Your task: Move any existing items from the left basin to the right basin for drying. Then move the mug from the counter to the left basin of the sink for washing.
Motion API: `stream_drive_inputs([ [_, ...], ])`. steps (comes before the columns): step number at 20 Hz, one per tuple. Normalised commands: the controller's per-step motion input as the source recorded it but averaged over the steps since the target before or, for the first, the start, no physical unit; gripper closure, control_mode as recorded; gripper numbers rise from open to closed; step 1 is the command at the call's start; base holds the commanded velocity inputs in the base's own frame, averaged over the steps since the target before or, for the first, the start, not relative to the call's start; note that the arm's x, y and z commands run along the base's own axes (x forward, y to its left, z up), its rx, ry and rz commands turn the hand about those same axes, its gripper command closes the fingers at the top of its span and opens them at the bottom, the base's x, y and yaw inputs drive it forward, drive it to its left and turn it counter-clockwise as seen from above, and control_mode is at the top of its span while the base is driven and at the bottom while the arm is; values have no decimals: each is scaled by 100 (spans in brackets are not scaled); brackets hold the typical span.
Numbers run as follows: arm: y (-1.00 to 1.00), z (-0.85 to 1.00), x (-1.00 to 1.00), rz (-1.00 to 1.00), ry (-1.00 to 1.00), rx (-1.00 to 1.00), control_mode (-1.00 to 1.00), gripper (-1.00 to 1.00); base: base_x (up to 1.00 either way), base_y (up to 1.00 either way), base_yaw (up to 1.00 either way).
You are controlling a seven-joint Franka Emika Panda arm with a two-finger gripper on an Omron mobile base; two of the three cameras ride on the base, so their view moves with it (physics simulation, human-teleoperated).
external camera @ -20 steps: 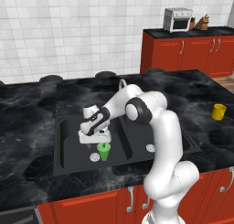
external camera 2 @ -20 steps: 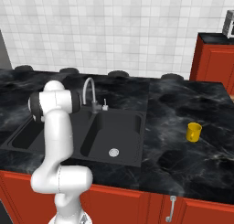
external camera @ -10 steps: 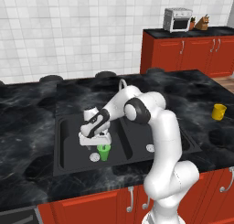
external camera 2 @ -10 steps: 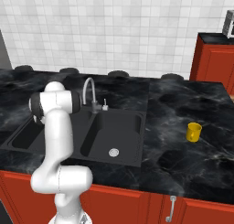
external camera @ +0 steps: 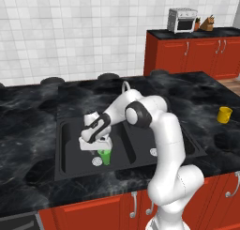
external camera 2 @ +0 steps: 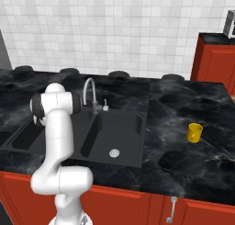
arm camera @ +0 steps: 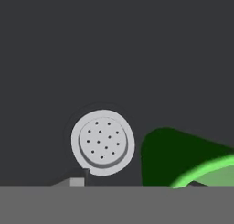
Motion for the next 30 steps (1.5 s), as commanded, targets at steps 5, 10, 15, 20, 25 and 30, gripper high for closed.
stream_drive_inputs([
  [5, 0, -2, -6, 0, -1, 0, -100, 100, 0, 0, 0],
  [10, -5, 2, -27, -1, -6, 0, -100, 100, 0, 0, 0],
  [15, -4, 33, -30, -3, -10, 0, -100, 100, 0, 0, 0],
  [20, -6, 52, -18, -3, -4, 0, -100, 100, 0, 0, 0],
  [25, -8, 56, -11, -2, -1, 0, -100, 100, 0, 0, 0],
  [30, -15, 57, -10, -2, 0, 0, -100, 100, 0, 0, 0],
])
